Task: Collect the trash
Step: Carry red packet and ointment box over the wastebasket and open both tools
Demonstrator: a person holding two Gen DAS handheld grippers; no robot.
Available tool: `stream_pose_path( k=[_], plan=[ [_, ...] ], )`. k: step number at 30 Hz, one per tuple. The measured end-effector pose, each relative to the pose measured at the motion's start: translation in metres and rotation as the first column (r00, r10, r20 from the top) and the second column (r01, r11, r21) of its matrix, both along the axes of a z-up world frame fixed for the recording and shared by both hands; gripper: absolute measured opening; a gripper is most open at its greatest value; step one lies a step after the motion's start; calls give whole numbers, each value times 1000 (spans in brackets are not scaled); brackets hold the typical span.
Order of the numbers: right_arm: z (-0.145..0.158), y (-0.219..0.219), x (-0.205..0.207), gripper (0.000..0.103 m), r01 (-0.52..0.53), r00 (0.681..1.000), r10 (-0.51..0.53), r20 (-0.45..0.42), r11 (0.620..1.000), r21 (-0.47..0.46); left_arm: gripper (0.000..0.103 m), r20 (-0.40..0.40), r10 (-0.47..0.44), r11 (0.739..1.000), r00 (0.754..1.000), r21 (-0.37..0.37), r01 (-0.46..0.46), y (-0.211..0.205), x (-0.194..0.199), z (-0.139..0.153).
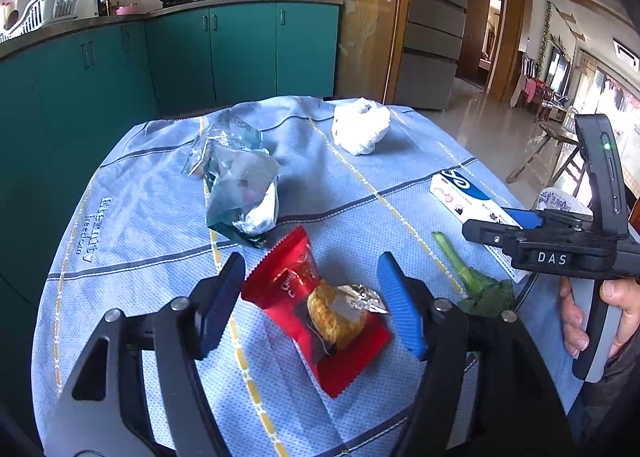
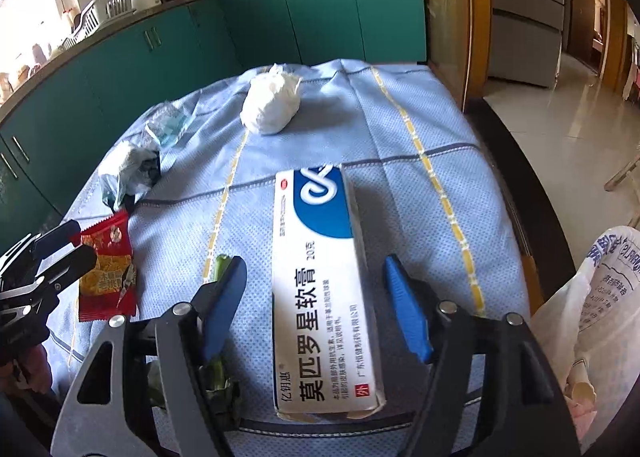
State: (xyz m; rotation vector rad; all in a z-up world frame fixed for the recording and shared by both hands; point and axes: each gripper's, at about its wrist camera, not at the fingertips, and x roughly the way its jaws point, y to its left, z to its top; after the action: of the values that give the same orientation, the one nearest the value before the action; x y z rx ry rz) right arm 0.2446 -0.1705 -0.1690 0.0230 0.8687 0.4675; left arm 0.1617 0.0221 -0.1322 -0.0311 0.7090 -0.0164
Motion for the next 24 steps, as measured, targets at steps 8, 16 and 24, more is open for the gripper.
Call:
stream_pose_path(
  k=[8,16,24],
  plan=[
    [7,5,-10,44,-36,998,36,55,999,-10,37,-21,-46,998,999,52,47,-12,0,-6],
    [35,-26,-27,43,27,985,-34,167,999,46,32,31,-51,996,998,74,49,-19,-8,3],
    [62,-125,-39,43,314,905,-326,273,945,85,31,65,-65,996,996,66,60,-32,-12,16]
  ],
)
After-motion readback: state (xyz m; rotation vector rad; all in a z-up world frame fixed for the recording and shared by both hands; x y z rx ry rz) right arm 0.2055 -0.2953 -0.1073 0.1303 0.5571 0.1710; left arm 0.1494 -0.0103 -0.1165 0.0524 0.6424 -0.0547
